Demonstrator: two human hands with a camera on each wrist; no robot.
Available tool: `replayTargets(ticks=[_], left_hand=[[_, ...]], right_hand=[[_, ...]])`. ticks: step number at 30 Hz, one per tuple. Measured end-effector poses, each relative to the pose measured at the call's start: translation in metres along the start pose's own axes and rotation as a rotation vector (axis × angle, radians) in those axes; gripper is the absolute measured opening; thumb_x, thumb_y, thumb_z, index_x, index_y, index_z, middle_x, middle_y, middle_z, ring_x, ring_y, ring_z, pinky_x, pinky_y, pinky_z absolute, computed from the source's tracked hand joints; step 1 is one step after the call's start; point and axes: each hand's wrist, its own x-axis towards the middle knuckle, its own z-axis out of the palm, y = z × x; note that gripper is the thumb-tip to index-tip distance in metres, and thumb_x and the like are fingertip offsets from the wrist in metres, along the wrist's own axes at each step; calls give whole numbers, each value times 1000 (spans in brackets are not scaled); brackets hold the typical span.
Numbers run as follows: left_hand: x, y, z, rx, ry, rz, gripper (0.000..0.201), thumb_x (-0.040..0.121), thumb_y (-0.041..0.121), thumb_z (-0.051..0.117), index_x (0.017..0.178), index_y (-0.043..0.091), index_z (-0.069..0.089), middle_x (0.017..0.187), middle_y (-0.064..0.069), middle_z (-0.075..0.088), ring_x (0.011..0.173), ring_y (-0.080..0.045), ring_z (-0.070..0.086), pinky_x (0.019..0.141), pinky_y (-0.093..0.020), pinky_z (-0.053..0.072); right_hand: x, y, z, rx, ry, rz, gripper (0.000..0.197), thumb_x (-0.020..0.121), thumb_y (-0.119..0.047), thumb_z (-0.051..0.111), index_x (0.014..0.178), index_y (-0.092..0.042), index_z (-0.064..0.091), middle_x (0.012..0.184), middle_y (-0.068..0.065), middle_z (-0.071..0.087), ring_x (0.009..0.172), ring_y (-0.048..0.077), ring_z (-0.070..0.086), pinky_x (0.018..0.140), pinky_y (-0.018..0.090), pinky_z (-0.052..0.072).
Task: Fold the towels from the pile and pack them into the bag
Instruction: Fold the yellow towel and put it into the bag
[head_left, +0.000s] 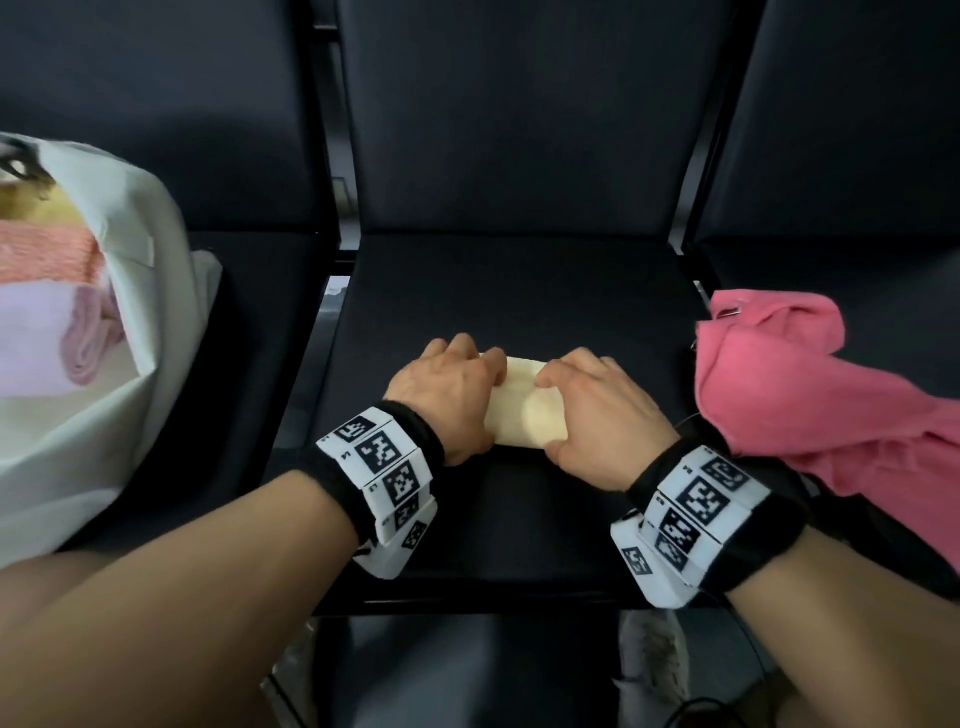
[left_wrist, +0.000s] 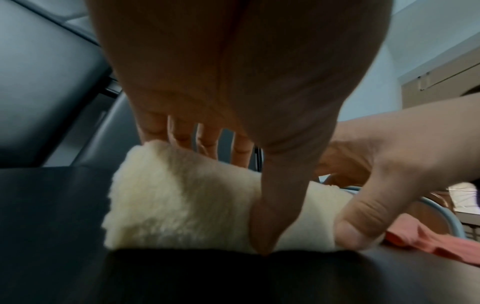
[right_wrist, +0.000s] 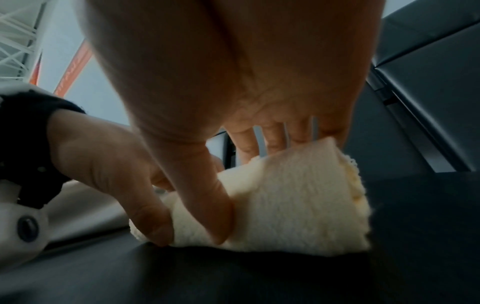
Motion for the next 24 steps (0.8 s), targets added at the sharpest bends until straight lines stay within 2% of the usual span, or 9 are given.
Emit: replayTargets(ticks=[3,6,9,11,13,16,18,20,24], left_hand=[[2,0,0,-26,10,-3,53,87,34,73,134,30,49,130,1,49,118,-23,49,93,-34,44],[3,1,-2,-44,21,-5,38,92,29,61,130,29,56,125,0,57,114,-25,57,87,-33,42],[3,0,-5,-52,-2,-12,33,92,30,57,125,28,58,120,0,61,108,-25,59,83,-34,43],[2,-2,-7,-68,-26,-20,32,93,31,57,124,27,58,118,-1,61,101,-22,57,81,-34,41],[0,-2,-8,-74,-31,-26,34,93,32,58,126,25,56,118,-1,59,97,-20,53,80,-33,40],[-3,-4,-7,-32,0,-9,49,86,34,69,131,26,50,121,-1,54,110,-22,53,85,-33,43],[-4,-6,-5,14,44,-4,54,84,31,73,132,28,47,120,0,53,113,-24,51,91,-36,42],[-6,-9,-6,31,124,-8,44,88,28,68,129,28,50,120,0,55,113,-25,53,91,-36,40],[-16,-18,-13,0,212,-31,33,91,24,61,123,27,57,119,-1,59,111,-28,59,86,-36,41]], right_hand=[[2,-2,-1,-39,4,-2,58,81,-19,71,135,-23,50,129,-2,50,117,20,50,90,30,45],[2,-8,0,-86,-3,-2,56,80,-23,72,133,-21,51,124,-1,52,114,21,52,91,33,45],[2,-16,3,-157,31,-4,52,83,-26,71,130,-19,50,119,1,54,112,22,54,89,35,46],[2,-20,2,-173,61,-17,42,87,-22,64,127,-17,51,115,1,56,109,24,56,83,36,46],[3,-22,-3,-149,77,-24,32,91,-21,59,122,-18,52,110,1,58,102,24,59,71,34,41],[4,-24,-11,-86,82,-32,21,95,-26,57,114,-19,53,102,-1,58,91,24,60,67,34,37],[4,-27,-13,-47,79,-40,18,97,-30,55,111,-19,53,96,-4,54,83,21,53,67,34,38],[4,-31,-13,-30,83,-52,17,99,-31,53,110,-18,53,95,-5,53,80,19,50,67,34,38],[4,-42,-15,-5,114,-75,22,96,-35,57,111,-20,53,102,-4,59,87,23,60,70,37,47]])
